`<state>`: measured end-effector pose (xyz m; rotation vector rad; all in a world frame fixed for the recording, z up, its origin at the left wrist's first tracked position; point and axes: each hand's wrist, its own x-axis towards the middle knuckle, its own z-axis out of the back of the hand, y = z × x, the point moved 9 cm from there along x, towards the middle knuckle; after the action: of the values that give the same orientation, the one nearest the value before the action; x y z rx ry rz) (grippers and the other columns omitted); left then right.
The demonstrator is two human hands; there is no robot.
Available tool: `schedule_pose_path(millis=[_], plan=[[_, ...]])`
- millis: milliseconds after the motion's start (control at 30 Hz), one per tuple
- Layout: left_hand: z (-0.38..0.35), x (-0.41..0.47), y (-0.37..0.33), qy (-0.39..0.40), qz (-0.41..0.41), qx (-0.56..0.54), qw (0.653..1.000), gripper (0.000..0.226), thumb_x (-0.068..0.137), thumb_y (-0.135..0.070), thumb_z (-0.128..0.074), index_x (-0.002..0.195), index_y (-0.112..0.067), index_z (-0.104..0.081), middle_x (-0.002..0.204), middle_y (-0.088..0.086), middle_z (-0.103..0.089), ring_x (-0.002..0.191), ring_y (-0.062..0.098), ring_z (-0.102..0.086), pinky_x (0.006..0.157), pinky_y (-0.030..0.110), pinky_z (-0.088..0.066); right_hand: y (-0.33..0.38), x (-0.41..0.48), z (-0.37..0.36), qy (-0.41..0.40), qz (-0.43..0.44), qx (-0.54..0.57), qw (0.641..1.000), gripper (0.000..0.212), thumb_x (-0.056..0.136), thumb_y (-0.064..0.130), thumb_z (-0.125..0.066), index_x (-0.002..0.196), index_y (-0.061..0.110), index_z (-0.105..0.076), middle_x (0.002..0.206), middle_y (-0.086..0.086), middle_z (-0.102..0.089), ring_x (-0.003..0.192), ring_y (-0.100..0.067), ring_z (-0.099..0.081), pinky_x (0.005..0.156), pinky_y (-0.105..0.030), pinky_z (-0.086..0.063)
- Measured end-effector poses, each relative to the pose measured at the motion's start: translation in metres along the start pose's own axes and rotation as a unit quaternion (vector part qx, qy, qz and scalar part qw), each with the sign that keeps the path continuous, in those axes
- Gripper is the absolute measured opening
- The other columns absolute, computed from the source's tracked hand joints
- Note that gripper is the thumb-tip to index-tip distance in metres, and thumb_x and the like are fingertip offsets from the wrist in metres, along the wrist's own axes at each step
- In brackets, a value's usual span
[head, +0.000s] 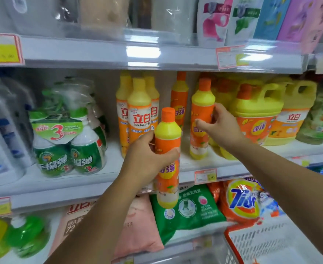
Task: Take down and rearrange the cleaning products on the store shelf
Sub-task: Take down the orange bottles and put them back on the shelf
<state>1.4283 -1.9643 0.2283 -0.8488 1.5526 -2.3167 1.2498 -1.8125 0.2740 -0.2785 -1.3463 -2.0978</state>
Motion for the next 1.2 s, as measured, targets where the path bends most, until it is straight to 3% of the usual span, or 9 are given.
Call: schedule_pose_path(millis=[100,200,300,400,500,633,767,1067,1200], plan=[[-0.009,0.008,0.002,0.01,0.002,-0.007,1.0,0.029,0.074,-0.037,-0.081,0.097,-0.037,-0.063,0.093,-0.02,-0.069,0.084,-0.009,-0.064,0.074,0.02,-0.054,-0.02,0.01,-0.003,-0.018,-0.04,0.02,0.999,0.04,0.088,0.029,-0.072,0.122,0.021,-0.053,0.105,0.005,-0.066,0.093,-0.012,-0.064,0.073,-0.019,-0.048],[-0.015,0.014,0.003,0.021,0.003,-0.011,1.0,0.027,0.074,-0.036,-0.08,0.095,-0.038,-0.063,0.093,-0.02,-0.069,0.085,-0.01,-0.063,0.071,0.016,-0.052,-0.035,0.011,-0.003,-0.033,-0.068,0.067,0.995,0.061,0.087,0.034,-0.074,0.139,0.016,-0.046,0.119,0.001,-0.064,0.106,-0.014,-0.064,0.084,-0.028,-0.051],[-0.018,0.02,0.004,0.029,0.004,-0.029,0.999,0.028,0.074,-0.034,-0.08,0.096,-0.038,-0.063,0.093,-0.02,-0.07,0.086,-0.01,-0.064,0.07,0.015,-0.052,-0.047,0.0,-0.02,0.008,-0.063,0.082,0.995,0.075,0.081,0.021,-0.081,0.143,0.016,-0.039,0.119,0.004,-0.062,0.107,-0.012,-0.063,0.085,-0.024,-0.052],[-0.017,0.027,0.002,0.022,-0.001,-0.035,0.999,0.029,0.072,-0.035,-0.08,0.095,-0.037,-0.064,0.093,-0.019,-0.071,0.085,-0.005,-0.067,0.074,0.021,-0.056,-0.055,-0.002,-0.026,0.015,-0.044,0.054,0.997,0.066,0.078,0.019,-0.083,0.135,0.016,-0.049,0.117,0.002,-0.065,0.101,-0.011,-0.065,0.088,-0.028,-0.054],[-0.016,0.032,-0.004,0.019,-0.016,-0.033,0.999,0.027,0.073,-0.032,-0.08,0.095,-0.036,-0.065,0.093,-0.016,-0.073,0.086,0.0,-0.069,0.076,0.024,-0.058,-0.061,0.011,-0.025,0.003,-0.031,0.043,0.999,0.062,0.08,0.017,-0.081,0.134,0.015,-0.052,0.118,0.001,-0.064,0.099,-0.01,-0.063,0.082,-0.018,-0.051],[-0.017,0.035,-0.007,0.022,-0.024,-0.033,0.999,0.027,0.074,-0.031,-0.081,0.096,-0.035,-0.065,0.093,-0.015,-0.073,0.086,0.0,-0.069,0.073,0.021,-0.058,-0.078,0.024,-0.033,-0.017,-0.053,0.032,0.998,0.064,0.086,0.019,-0.076,0.142,0.013,-0.044,0.131,-0.006,-0.062,0.117,-0.022,-0.06,0.101,-0.039,-0.049],[-0.017,0.037,-0.006,0.024,-0.027,-0.035,0.999,0.027,0.072,-0.033,-0.08,0.095,-0.035,-0.065,0.091,-0.017,-0.073,0.085,-0.002,-0.068,0.07,0.017,-0.057,-0.085,0.036,-0.048,-0.012,-0.054,0.027,0.998,0.064,0.091,0.019,-0.07,0.146,0.012,-0.039,0.138,-0.009,-0.057,0.126,-0.026,-0.055,0.108,-0.044,-0.044],[-0.014,0.035,-0.007,0.031,-0.023,-0.032,0.999,0.03,0.072,-0.034,-0.081,0.098,-0.035,-0.066,0.093,-0.018,-0.074,0.087,0.001,-0.07,0.073,0.021,-0.057,-0.091,0.053,-0.069,0.033,-0.084,0.033,0.995,0.072,0.099,0.021,-0.058,0.158,0.023,-0.017,0.154,-0.003,-0.042,0.141,-0.024,-0.041,0.117,-0.042,-0.033],[-0.015,0.028,-0.015,0.044,-0.024,-0.025,0.998,0.031,0.072,-0.03,-0.082,0.1,-0.031,-0.068,0.092,-0.016,-0.074,0.086,0.001,-0.07,0.071,0.017,-0.056,-0.079,0.03,-0.056,0.04,-0.107,-0.018,0.993,0.057,0.102,0.026,-0.052,0.154,0.017,-0.03,0.147,-0.004,-0.05,0.136,-0.024,-0.046,0.107,-0.029,-0.036]])
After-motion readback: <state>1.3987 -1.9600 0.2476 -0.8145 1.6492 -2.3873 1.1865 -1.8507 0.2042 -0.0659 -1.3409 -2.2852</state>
